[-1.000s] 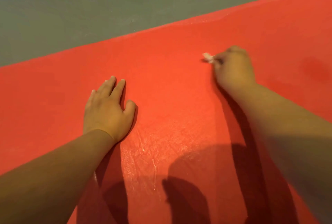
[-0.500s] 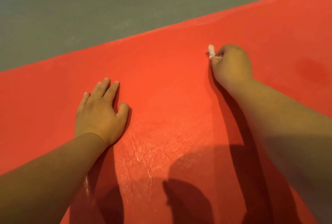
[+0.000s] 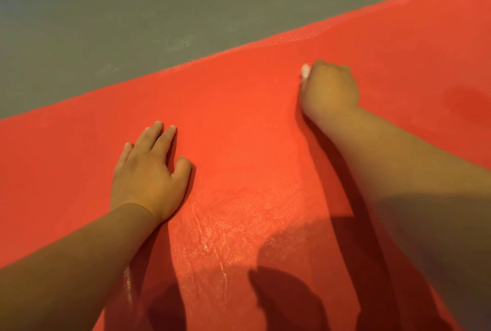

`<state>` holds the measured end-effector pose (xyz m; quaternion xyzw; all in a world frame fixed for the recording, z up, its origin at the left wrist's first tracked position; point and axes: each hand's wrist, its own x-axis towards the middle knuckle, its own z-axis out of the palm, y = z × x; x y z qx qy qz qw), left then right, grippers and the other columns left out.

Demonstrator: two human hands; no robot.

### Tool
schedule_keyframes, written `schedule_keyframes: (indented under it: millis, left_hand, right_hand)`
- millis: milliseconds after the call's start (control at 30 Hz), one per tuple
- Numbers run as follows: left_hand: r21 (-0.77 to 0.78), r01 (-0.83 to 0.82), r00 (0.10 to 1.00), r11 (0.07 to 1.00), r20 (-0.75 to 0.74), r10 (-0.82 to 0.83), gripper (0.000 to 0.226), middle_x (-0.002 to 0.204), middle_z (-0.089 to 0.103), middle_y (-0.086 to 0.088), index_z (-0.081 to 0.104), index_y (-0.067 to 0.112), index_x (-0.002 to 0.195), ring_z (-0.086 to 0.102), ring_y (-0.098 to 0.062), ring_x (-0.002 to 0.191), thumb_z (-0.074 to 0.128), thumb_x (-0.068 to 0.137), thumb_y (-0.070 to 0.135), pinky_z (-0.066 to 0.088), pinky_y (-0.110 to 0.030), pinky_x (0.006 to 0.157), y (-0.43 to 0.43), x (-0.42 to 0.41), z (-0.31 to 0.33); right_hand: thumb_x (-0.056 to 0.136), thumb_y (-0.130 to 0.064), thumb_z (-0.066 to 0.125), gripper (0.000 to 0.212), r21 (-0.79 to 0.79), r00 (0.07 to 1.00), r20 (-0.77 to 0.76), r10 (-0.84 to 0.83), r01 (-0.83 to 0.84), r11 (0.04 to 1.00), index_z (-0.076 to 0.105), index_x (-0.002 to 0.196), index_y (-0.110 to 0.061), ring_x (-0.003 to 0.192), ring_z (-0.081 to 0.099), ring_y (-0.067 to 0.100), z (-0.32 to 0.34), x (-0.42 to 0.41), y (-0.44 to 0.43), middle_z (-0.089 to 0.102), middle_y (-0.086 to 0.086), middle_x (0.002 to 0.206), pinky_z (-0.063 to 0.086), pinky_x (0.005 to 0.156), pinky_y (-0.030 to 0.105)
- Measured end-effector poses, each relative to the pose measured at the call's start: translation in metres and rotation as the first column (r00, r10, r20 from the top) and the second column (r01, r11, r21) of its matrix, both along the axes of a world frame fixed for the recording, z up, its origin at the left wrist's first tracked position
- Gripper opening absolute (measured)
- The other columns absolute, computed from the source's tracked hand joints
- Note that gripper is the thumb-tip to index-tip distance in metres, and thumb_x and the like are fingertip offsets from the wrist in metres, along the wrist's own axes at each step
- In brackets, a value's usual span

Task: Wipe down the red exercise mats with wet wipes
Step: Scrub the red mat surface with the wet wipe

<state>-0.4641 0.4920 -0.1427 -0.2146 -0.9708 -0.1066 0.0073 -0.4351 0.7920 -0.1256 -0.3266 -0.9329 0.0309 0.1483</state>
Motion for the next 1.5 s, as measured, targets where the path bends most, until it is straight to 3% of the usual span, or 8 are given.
schedule_keyframes:
  millis: [233,433,667,900,1033,1167,1400,1500]
  left_hand:
    - [0.016,0.004,1.000,1.000,-0.003,-0.004,0.073,0.156,0.028,0.001,0.037,0.024,0.146,0.021,-0.014,0.144,0.030,0.077,0.050,0.012,-0.039,0.119,-0.001,-0.004,-0.001]
    - [0.022,0.008,1.000,1.000,0.003,-0.008,0.071,0.156,0.028,0.002,0.037,0.025,0.145,0.022,-0.013,0.144,0.032,0.078,0.049,0.011,-0.038,0.119,0.001,-0.007,0.000]
    - [0.036,0.002,1.000,0.999,-0.005,-0.002,0.071,0.155,0.029,0.003,0.037,0.026,0.145,0.021,-0.012,0.143,0.031,0.077,0.048,0.011,-0.037,0.118,0.001,-0.010,-0.003]
    - [0.036,0.007,1.000,0.999,0.000,-0.007,0.071,0.156,0.027,0.003,0.036,0.026,0.146,0.021,-0.012,0.144,0.031,0.078,0.048,0.011,-0.037,0.119,0.004,-0.015,-0.002]
    - [0.023,0.005,1.000,1.000,0.003,-0.005,0.072,0.156,0.027,0.002,0.036,0.026,0.146,0.021,-0.013,0.144,0.032,0.078,0.048,0.011,-0.037,0.119,0.004,-0.018,-0.001]
    - [0.026,0.008,1.000,1.000,0.001,-0.008,0.072,0.156,0.028,0.002,0.037,0.025,0.146,0.022,-0.013,0.143,0.032,0.077,0.047,0.012,-0.037,0.118,0.004,-0.023,-0.002]
    - [0.015,0.001,1.000,1.000,0.005,-0.001,0.073,0.157,0.024,0.003,0.034,0.025,0.147,0.019,-0.012,0.144,0.031,0.078,0.048,0.010,-0.036,0.119,0.006,-0.027,-0.002]
    - [0.025,-0.003,1.000,1.000,0.007,0.003,0.073,0.157,0.025,0.003,0.035,0.026,0.147,0.020,-0.012,0.144,0.032,0.078,0.048,0.010,-0.036,0.119,0.008,-0.030,-0.003]
  right_hand:
    - [0.096,-0.029,0.046,0.023,-0.131,0.732,-0.045,0.679,-0.679,0.723,0.060,0.100,-0.011,0.097,0.055,0.033,-0.003,0.004,-0.109,0.061,0.013,0.103,0.038,0.079,0.037]
    - [0.097,-0.019,0.042,0.025,-0.022,0.996,0.066,0.060,-0.058,0.998,0.059,0.108,-0.004,0.102,0.059,0.041,0.004,-0.027,-0.007,0.064,0.025,0.108,0.047,0.080,0.041]
    - [0.099,-0.036,0.041,0.029,-0.063,0.703,-0.062,0.709,-0.711,0.700,0.058,0.091,-0.013,0.089,0.056,0.033,-0.002,0.001,-0.121,0.066,0.014,0.089,0.039,0.070,0.038]
    - [0.099,-0.027,0.039,0.031,0.029,0.996,0.015,0.084,-0.085,0.996,0.058,0.104,-0.002,0.095,0.059,0.045,0.002,-0.022,0.014,0.063,0.030,0.101,0.047,0.075,0.047]
    - [0.100,-0.029,0.039,0.028,-0.035,0.935,-0.033,0.352,-0.353,0.935,0.059,0.108,-0.012,0.095,0.060,0.036,-0.007,-0.029,-0.063,0.065,0.019,0.097,0.046,0.071,0.039]
    - [0.095,-0.039,0.046,0.024,-0.079,0.649,-0.014,0.761,-0.759,0.646,0.056,0.093,-0.017,0.087,0.056,0.032,-0.002,-0.018,-0.108,0.063,0.013,0.082,0.028,0.061,0.033]
    - [0.099,-0.030,0.040,0.033,-0.014,0.998,-0.013,0.056,-0.056,0.998,0.061,0.105,-0.005,0.100,0.056,0.043,0.001,-0.041,0.025,0.064,0.028,0.104,0.046,0.079,0.043]
    - [0.100,-0.034,0.039,0.035,-0.059,0.966,-0.059,0.250,-0.253,0.966,0.063,0.102,-0.009,0.096,0.060,0.039,-0.005,-0.049,-0.033,0.066,0.022,0.102,0.045,0.071,0.039]
